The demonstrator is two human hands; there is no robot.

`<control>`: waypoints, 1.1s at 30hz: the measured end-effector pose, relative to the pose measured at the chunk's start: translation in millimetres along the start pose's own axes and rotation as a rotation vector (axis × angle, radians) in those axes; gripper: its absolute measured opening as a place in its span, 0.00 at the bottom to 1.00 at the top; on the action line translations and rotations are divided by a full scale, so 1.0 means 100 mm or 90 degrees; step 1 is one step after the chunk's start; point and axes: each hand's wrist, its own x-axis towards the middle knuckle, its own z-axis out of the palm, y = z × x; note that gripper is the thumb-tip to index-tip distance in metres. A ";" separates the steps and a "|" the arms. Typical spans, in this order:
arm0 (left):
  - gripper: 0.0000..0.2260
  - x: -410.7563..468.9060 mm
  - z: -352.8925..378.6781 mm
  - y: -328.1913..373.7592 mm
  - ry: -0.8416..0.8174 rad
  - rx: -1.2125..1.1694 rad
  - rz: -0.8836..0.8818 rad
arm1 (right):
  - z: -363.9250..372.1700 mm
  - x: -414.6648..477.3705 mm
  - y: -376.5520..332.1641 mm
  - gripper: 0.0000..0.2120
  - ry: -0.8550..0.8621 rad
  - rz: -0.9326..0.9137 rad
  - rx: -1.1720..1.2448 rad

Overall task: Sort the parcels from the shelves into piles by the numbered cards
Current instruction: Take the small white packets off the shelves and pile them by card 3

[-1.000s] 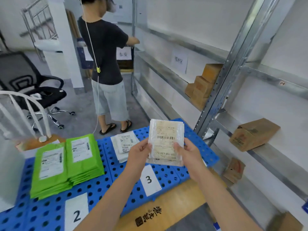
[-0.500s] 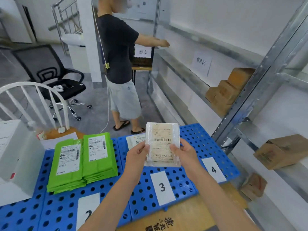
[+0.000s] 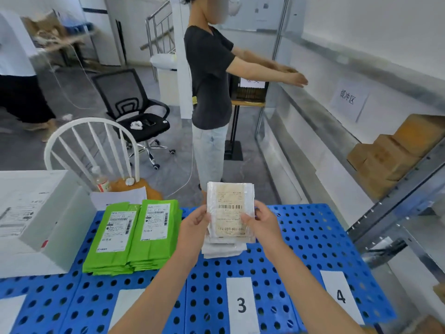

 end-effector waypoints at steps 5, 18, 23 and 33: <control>0.09 0.16 -0.04 -0.17 0.085 0.011 0.009 | 0.11 0.33 0.15 0.22 -0.037 0.010 -0.039; 0.15 0.52 0.15 -0.60 -0.015 0.180 -0.073 | 0.23 0.76 0.77 0.24 -0.113 0.048 -0.129; 0.24 0.59 0.14 -0.81 0.000 0.317 -0.122 | 0.24 0.82 0.97 0.24 -0.098 0.025 -0.376; 0.21 0.68 0.14 -0.87 -0.008 0.278 -0.131 | 0.17 0.92 1.02 0.28 -0.118 0.049 -0.519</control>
